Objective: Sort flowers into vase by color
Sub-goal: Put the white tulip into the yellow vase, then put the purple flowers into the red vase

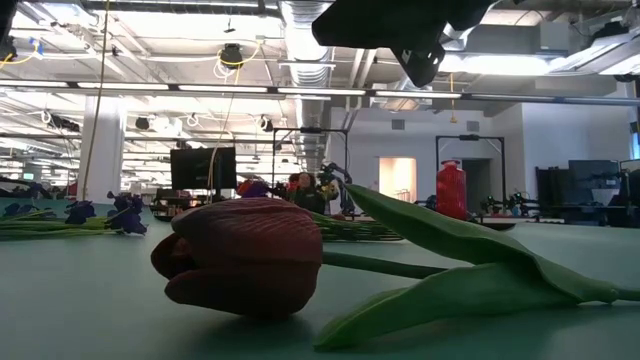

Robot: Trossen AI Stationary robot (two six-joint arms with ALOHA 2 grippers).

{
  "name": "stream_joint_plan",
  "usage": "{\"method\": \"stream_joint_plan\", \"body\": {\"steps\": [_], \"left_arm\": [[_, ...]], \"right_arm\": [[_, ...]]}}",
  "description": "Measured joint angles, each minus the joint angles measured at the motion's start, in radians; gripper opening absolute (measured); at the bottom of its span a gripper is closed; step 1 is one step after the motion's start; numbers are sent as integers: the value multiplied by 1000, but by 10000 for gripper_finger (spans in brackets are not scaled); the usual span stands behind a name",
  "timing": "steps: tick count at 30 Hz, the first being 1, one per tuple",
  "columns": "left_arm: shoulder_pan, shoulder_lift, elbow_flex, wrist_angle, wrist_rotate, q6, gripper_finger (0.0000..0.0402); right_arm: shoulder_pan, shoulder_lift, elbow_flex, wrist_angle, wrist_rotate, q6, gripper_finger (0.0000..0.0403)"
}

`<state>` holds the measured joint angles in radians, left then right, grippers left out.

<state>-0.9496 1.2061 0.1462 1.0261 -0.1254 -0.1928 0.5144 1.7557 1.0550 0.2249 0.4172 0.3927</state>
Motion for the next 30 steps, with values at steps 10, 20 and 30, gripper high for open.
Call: {"method": "stream_joint_plan", "body": {"steps": [10,20,30], "left_arm": [[0,-181,0,-232,-22,-17,105],[26,-416,0,-472,-289,3,128],[301,-494,0,-550,-252,100,128]], "right_arm": [[-1,0,0,0,0,0,32],[-55,0,0,-32,-36,53,32],[-175,-3,0,-179,-217,52,32]]}}
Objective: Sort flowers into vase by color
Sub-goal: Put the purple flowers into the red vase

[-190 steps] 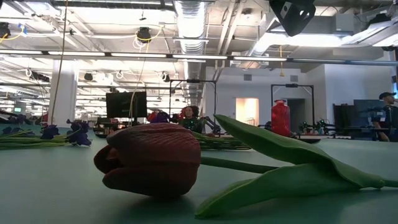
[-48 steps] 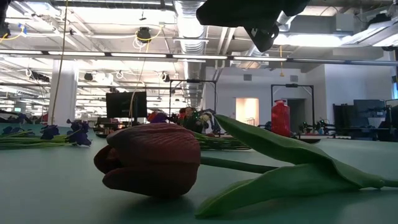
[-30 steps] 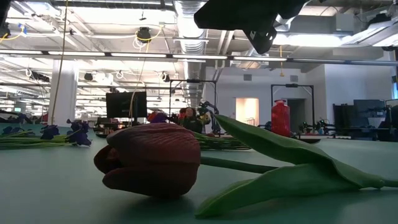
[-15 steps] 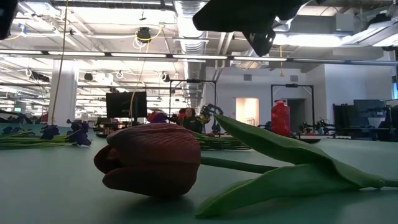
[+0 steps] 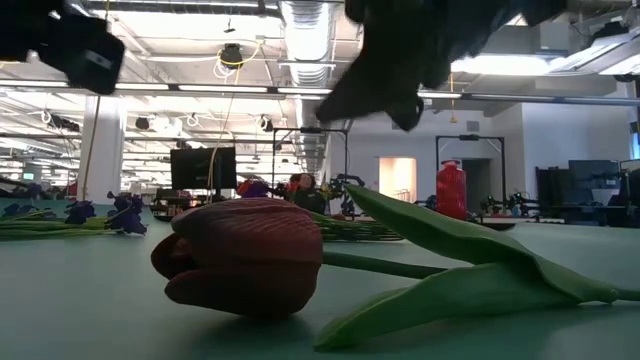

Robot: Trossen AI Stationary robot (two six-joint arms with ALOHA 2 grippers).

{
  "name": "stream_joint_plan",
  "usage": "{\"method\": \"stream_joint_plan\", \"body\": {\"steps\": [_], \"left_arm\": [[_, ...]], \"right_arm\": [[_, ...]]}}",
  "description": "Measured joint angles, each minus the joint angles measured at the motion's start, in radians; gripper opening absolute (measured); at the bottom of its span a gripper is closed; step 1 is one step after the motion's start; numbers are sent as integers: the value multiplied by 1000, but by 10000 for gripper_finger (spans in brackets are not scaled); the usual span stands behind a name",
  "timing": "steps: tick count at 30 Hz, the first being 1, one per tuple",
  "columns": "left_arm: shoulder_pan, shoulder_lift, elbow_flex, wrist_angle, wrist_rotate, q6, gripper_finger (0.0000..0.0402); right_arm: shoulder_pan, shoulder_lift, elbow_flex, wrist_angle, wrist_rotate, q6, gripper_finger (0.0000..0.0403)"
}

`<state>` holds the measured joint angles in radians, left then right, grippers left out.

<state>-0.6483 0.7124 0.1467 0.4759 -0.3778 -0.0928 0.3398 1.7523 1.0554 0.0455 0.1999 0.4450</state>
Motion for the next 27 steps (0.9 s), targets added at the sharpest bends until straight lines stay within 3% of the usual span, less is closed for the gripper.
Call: {"method": "stream_joint_plan", "body": {"steps": [8,12,18,27], "left_arm": [[261,0,0,1,117,-6,128],[341,1,0,13,83,-25,128],[385,1,0,-11,-75,-114,128],[384,14,0,-49,-67,-131,128]], "right_arm": [[-80,-61,0,-226,-50,-153,32],[-115,-148,0,-303,-48,-234,32],[-146,-240,0,-414,-44,-262,32],[-188,-244,0,-538,-41,-157,46]]}}
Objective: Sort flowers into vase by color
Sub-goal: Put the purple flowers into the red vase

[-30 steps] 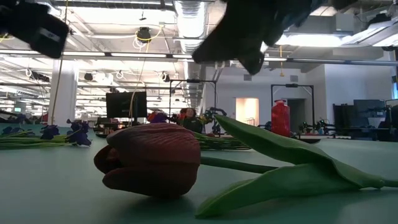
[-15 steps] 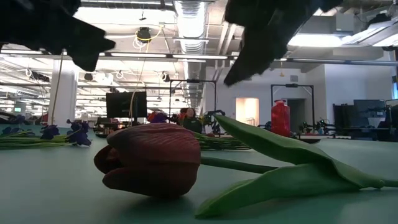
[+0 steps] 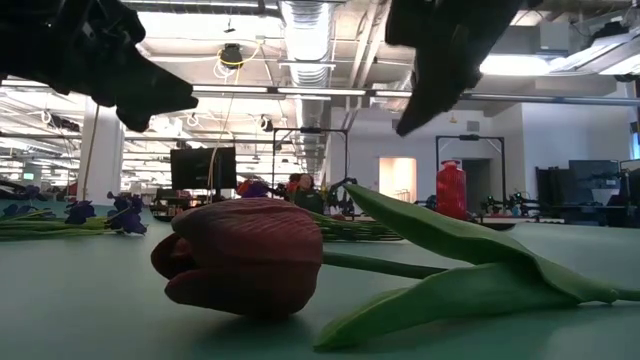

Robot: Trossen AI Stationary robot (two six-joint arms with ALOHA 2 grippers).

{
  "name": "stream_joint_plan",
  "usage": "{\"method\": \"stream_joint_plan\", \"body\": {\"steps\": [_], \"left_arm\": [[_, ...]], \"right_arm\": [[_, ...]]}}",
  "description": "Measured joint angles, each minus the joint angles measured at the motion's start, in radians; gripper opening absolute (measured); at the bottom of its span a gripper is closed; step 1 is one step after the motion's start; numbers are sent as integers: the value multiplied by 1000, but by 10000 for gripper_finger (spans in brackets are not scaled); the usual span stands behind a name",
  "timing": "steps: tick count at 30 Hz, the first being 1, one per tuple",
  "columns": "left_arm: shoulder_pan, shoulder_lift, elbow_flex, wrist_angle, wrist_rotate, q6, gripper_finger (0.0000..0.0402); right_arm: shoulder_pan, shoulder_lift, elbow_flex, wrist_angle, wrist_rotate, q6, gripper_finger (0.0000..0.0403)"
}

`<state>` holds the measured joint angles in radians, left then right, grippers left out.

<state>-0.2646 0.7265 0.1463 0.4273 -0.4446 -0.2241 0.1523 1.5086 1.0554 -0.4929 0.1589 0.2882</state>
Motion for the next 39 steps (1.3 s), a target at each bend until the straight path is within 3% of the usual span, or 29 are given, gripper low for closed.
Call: {"method": "stream_joint_plan", "body": {"steps": [6,15,20,31,35,39], "left_arm": [[0,0,0,-6,3,57,128],[0,2,0,-15,90,123,128],[0,2,0,12,57,182,128],[0,2,0,60,35,187,128],[0,2,0,115,25,215,128],[0,2,0,125,25,207,128]], "right_arm": [[-53,21,-1,-31,1,25,93],[-70,170,0,1,23,-1,208],[-87,266,-1,-16,23,-12,230],[-156,310,1,-15,-39,-61,210],[-154,311,1,-9,-41,-61,151],[-151,312,0,18,-41,-62,60]]}}
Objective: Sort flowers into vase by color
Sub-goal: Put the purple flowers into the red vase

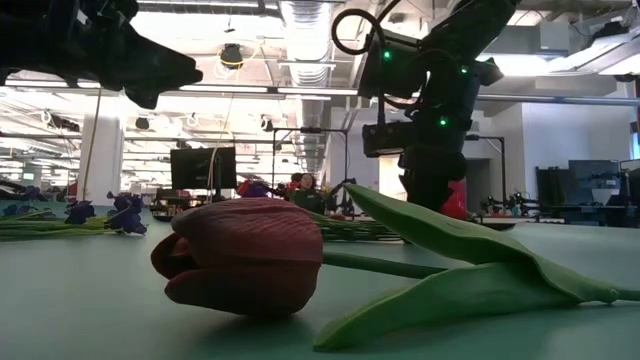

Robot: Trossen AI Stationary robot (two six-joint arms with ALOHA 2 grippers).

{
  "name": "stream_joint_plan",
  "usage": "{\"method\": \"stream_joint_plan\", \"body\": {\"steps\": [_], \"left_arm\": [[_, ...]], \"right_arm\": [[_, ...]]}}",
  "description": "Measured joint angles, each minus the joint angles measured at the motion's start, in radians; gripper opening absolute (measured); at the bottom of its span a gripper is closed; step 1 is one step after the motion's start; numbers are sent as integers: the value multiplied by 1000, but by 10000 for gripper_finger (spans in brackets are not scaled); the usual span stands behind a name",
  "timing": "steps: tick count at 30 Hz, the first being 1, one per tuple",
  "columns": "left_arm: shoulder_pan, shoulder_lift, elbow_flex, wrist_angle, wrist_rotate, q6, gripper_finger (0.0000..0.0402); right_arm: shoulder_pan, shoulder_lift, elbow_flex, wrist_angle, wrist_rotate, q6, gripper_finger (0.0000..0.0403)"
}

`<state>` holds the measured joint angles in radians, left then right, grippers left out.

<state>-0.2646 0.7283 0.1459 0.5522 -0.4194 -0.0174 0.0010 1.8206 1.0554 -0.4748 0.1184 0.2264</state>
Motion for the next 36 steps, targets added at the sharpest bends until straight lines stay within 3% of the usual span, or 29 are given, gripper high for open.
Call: {"method": "stream_joint_plan", "body": {"steps": [3,10,13,22,26,30,36], "left_arm": [[0,0,0,0,5,-13,128],[0,0,0,-14,26,-30,128],[0,0,0,-42,48,-43,128],[0,0,0,-112,53,-76,128],[0,0,0,-114,52,-74,128],[0,0,0,-114,52,-75,128],[0,0,0,-113,43,-74,128]], "right_arm": [[7,-2,0,4,-1,-2,20],[2,-116,-2,2,4,-17,24],[-8,-235,-51,82,8,-57,21],[-162,-727,-382,546,22,-88,21],[-239,-862,-427,635,115,-163,21],[-323,-923,-433,684,197,-245,21],[-486,-901,-465,776,186,-262,21]]}}
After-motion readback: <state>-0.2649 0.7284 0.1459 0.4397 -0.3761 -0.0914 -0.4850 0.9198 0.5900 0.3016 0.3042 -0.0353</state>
